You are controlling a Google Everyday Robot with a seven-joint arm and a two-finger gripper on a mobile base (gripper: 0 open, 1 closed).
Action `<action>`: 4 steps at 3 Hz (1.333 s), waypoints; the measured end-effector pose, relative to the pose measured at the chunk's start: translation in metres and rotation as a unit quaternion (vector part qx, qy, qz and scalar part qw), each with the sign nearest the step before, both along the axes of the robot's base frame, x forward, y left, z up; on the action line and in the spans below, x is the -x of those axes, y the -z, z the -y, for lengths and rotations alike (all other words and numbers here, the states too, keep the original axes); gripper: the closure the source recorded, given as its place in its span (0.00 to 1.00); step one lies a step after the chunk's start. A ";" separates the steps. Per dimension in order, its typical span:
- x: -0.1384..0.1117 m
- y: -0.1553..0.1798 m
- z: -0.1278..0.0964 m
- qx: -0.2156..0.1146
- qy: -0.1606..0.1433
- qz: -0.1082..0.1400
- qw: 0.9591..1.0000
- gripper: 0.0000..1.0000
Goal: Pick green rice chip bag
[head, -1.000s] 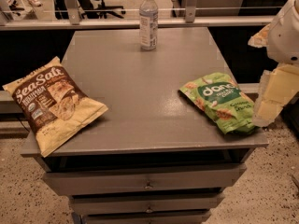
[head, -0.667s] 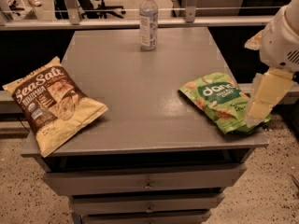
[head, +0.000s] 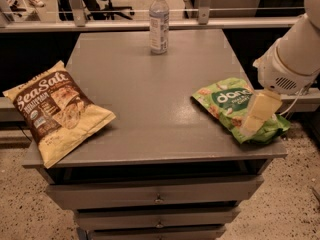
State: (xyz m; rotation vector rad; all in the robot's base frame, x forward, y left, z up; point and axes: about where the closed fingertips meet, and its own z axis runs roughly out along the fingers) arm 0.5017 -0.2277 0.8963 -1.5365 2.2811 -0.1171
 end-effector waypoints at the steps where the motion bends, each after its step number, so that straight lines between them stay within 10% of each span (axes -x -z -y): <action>1: -0.008 0.026 0.010 -0.004 0.029 -0.008 1.000 0.00; 4: -0.014 0.046 0.001 -0.035 0.071 -0.058 0.995 0.63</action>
Offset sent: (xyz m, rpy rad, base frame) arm 0.0154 -0.0199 -0.0626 0.0267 0.1051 -0.1785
